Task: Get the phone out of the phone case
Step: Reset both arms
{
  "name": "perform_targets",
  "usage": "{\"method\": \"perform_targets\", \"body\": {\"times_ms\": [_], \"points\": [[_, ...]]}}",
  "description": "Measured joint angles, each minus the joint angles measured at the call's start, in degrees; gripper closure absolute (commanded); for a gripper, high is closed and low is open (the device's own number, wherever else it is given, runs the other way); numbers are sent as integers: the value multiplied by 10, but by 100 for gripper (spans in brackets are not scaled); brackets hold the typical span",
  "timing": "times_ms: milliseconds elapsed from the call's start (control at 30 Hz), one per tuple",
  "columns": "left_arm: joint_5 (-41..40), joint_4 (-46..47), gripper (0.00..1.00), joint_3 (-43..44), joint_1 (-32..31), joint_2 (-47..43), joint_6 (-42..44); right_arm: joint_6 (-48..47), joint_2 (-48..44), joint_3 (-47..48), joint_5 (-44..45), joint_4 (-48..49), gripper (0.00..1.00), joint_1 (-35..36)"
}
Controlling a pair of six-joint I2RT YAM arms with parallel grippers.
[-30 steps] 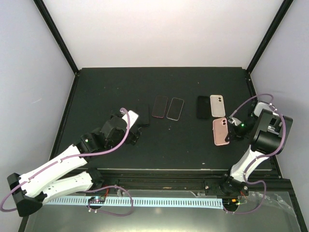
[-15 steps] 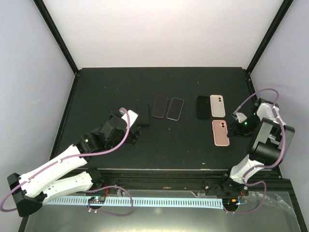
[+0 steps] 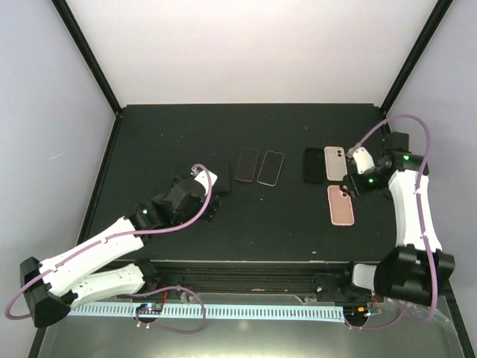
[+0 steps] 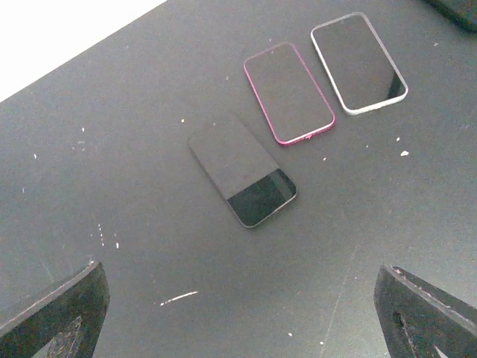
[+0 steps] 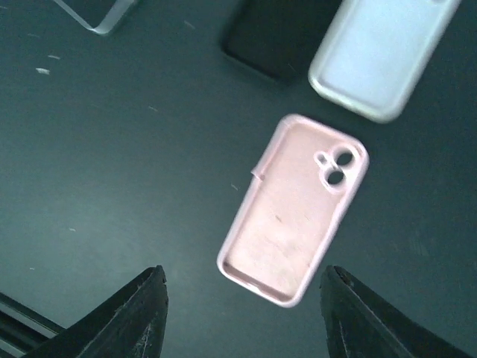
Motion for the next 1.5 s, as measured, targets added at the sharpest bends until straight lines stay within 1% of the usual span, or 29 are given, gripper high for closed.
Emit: {"method": "perform_targets", "body": {"times_ms": [100, 167, 267, 333, 367, 400, 433, 467, 500, 567, 633, 767, 800, 833, 933, 1000, 1200, 1300, 1367, 1500], "points": [[-1, -18, 1, 17, 12, 33, -14, 19, -53, -1, 0, 19, 42, 76], [2, -35, 1, 41, 37, 54, -23, 40, -89, -1, -1, 43, 41, 130], [8, -39, 1, 65, 85, 53, -34, 80, -130, -2, -9, 86, 41, 155], [17, -33, 1, 65, 110, 36, -38, 110, -153, -5, -13, 124, 43, 156], [22, -23, 1, 58, 134, 19, -39, 131, -169, -14, -16, 158, 43, 157], [24, -13, 1, 50, 143, 3, -38, 149, -185, -29, -17, 191, 41, 157], [23, 4, 1, 35, 150, -17, -34, 167, -206, -56, -18, 234, 35, 157], [20, 22, 1, 15, 153, -39, -29, 185, -226, -86, -18, 269, 27, 157], [17, 34, 1, -2, 154, -56, -25, 202, -247, -124, -19, 306, 23, 157], [11, 40, 1, -30, 154, -84, -17, 225, -283, -200, -18, 361, 21, 157], [7, 42, 1, -40, 154, -97, -15, 237, -299, -236, -18, 379, 19, 157], [-2, 59, 1, -55, 154, -128, -9, 249, -336, -246, -17, 414, 18, 157], [-4, 63, 1, -57, 154, -139, -7, 257, -351, -248, -15, 431, 6, 157], [-6, 66, 1, -59, 154, -147, -5, 266, -373, -255, -12, 455, 1, 157], [-13, 74, 1, -60, 154, -162, -1, 292, -419, -269, 0, 491, 0, 157], [-15, 77, 1, -60, 154, -164, 0, 308, -434, -273, 12, 508, 0, 157], [-15, 77, 1, -60, 154, -164, 2, 347, -432, -274, 53, 522, 0, 157], [-15, 76, 1, -60, 154, -163, 7, 359, -432, -274, 93, 523, 0, 157], [-15, 76, 1, -60, 154, -162, 11, 367, -430, -274, 136, 525, 0, 157], [-14, 74, 1, -60, 154, -156, 13, 373, -426, -274, 179, 526, 0, 157]]}}
